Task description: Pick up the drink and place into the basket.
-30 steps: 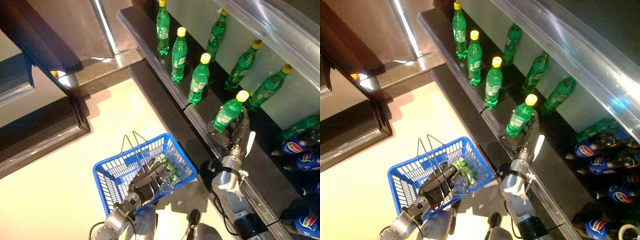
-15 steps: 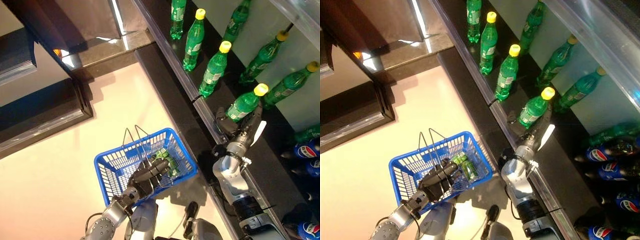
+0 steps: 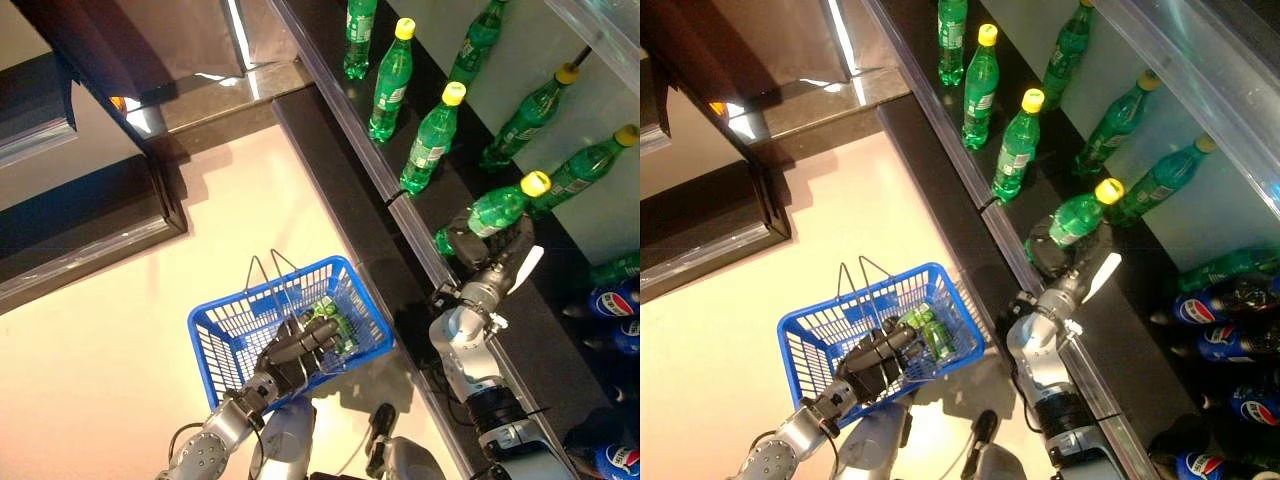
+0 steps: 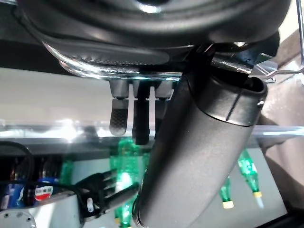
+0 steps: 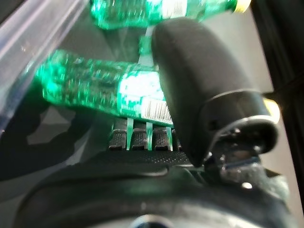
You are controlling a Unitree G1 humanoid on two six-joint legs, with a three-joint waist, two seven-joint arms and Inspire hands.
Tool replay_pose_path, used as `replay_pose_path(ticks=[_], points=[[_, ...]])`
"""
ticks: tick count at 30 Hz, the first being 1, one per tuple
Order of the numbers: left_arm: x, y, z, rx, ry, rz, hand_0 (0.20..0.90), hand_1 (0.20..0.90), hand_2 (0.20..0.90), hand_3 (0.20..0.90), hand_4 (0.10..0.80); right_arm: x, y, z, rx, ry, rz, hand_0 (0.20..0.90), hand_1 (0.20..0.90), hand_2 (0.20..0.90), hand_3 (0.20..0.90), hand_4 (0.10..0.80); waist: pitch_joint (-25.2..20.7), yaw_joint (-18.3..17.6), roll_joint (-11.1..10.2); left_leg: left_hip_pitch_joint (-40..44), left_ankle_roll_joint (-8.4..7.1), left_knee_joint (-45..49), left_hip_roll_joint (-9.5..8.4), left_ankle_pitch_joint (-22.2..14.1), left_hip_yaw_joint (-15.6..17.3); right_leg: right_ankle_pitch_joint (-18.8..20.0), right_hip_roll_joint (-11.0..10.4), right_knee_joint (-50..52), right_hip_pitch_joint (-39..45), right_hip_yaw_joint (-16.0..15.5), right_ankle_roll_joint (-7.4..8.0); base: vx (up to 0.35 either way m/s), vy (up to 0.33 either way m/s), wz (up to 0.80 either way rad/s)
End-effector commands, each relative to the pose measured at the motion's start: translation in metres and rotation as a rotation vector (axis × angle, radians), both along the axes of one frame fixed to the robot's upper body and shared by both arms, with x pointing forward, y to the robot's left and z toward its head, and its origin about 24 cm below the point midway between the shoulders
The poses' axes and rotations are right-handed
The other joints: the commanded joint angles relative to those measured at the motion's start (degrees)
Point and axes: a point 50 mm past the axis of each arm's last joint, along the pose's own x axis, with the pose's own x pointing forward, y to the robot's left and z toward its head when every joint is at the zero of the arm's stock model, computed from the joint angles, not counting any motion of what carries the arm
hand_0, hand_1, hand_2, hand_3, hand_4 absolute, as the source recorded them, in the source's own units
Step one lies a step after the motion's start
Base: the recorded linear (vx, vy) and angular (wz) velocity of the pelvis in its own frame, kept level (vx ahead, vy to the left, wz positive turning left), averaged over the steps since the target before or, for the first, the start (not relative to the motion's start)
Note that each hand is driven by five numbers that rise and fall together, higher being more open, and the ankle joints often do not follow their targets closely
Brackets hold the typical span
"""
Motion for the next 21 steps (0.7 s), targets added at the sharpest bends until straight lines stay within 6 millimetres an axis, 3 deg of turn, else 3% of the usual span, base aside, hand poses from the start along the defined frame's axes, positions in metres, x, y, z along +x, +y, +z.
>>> replay_pose_path(ticks=[1, 12, 21], points=[[0.005, -0.038, 0.083, -0.274, -0.458, -0.162, 0.300, 0.300, 0.300, 0.200, 0.100, 0.001, 0.008, 0.040, -0.042, -0.233, 0.038, 0.300, 0.300, 0.300, 0.200, 0.100, -6.8, 0.9, -0.8, -0.2, -3.50, 7.5, 5.24, -5.8, -3.6, 11.0, -6.9, -0.9, -2.8, 1.5, 5.57, 0.045, 0.007, -0.01], [-0.008, -0.041, 0.067, -0.284, -0.393, -0.161, 0.300, 0.300, 0.300, 0.200, 0.100, -0.010, 0.003, 0.023, -0.042, -0.163, 0.023, 0.300, 0.300, 0.300, 0.200, 0.100, -10.2, 0.8, -0.4, 3.5, -3.82, 6.5, 5.78, -5.9, -2.5, 10.3, -7.2, -1.0, -0.3, 1.0, 6.12, 0.051, 0.028, 0.00], [-0.018, -0.043, 0.059, -0.309, -0.373, -0.142, 0.300, 0.300, 0.300, 0.200, 0.100, -0.025, 0.014, 0.019, -0.076, -0.173, 0.103, 0.300, 0.300, 0.300, 0.200, 0.100, -13.6, -0.3, -0.4, 7.1, -3.93, 4.0, 5.86, -5.7, -0.7, 9.5, -7.2, -1.4, 1.4, 0.9, 6.32, 0.004, 0.061, 0.00]])
